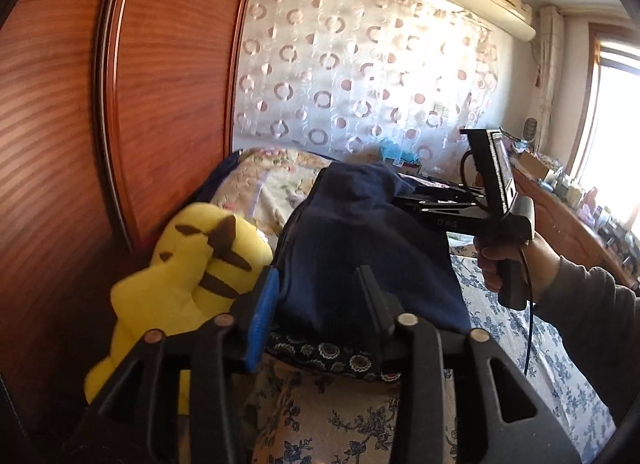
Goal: Fold small clothes
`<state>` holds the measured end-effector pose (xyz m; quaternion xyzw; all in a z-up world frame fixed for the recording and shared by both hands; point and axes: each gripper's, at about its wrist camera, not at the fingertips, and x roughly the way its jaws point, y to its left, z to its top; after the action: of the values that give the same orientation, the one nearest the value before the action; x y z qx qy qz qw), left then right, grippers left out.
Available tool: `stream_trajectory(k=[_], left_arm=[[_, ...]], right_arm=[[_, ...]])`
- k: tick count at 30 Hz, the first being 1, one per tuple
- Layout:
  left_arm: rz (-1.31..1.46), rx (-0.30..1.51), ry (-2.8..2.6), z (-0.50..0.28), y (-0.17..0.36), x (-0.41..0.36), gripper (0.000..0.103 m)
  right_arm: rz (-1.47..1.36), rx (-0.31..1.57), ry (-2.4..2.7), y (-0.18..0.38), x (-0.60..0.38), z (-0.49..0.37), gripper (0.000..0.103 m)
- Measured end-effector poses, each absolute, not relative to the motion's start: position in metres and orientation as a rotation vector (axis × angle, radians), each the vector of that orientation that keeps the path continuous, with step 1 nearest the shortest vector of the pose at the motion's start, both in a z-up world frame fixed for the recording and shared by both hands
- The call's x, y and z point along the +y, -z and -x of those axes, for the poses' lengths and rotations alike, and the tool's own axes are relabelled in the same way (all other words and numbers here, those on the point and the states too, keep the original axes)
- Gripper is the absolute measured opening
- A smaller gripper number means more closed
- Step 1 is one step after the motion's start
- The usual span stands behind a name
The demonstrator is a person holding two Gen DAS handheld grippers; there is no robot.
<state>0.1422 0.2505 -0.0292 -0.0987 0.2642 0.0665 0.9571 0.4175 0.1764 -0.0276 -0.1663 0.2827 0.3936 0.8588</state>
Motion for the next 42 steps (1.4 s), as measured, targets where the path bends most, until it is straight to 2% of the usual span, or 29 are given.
stream_trajectory(k=[5, 19, 25, 35, 42], left_arm=[[0.175, 0.534, -0.134, -0.135, 0.022, 0.243, 0.048], [0.096, 0.512, -0.067, -0.106, 0.004, 0.185, 0.051], [0.077, 0.533, -0.022, -0.094, 0.007, 0.148, 0.051], [0.065, 0.578, 0.041, -0.076, 0.020, 0.091, 0.051], [0.090, 0.593, 0.126, -0.069, 0.021, 0.061, 0.051]], right_arm=[[0.316, 0.535, -0.782, 0.013, 0.166, -0.392, 0.059], [0.222, 0.527, -0.745, -0.019, 0.077, -0.290, 0.060], [0.190, 0.512, -0.704, -0.027, 0.031, -0.242, 0.065], [0.123, 0.529, -0.577, -0.019, -0.044, -0.169, 0.085], [0.059, 0.524, -0.463, -0.022, -0.095, -0.127, 0.088]])
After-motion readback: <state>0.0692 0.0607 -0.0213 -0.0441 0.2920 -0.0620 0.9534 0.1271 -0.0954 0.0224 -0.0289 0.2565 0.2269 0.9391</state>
